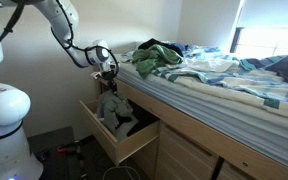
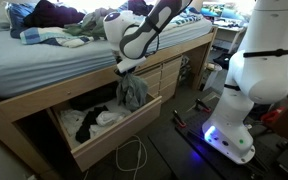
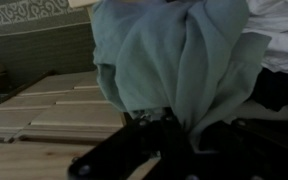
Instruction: Move the green t-shirt from the top right drawer to the bed
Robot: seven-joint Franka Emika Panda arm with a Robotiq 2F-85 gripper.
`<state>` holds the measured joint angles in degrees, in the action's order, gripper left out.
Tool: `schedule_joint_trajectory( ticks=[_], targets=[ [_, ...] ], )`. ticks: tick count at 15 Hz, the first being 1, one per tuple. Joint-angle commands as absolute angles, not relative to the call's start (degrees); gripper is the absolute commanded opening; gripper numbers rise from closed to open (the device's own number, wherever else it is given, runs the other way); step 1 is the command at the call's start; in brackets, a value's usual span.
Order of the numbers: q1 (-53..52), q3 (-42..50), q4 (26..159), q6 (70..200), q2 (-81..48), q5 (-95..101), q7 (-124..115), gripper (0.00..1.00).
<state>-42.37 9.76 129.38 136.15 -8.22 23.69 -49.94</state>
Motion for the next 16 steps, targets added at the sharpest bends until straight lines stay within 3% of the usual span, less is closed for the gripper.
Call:
schedule_joint_trajectory(
  ticks=[1,9,10,16],
  targets=[
    [-35.44,1.22,128.65,130.61,-1.46,27.43,-51.23,0.05],
    [-22.51,-12.32,126.56,131.1,4.77,28.59,-51.01,0.05],
    [-21.68,-13.16,126.6,131.1,2.97,26.76,-49.7,0.19],
    [-20.68,-14.19,126.49,131.12,3.93,26.8,-49.67,0.19]
  ],
)
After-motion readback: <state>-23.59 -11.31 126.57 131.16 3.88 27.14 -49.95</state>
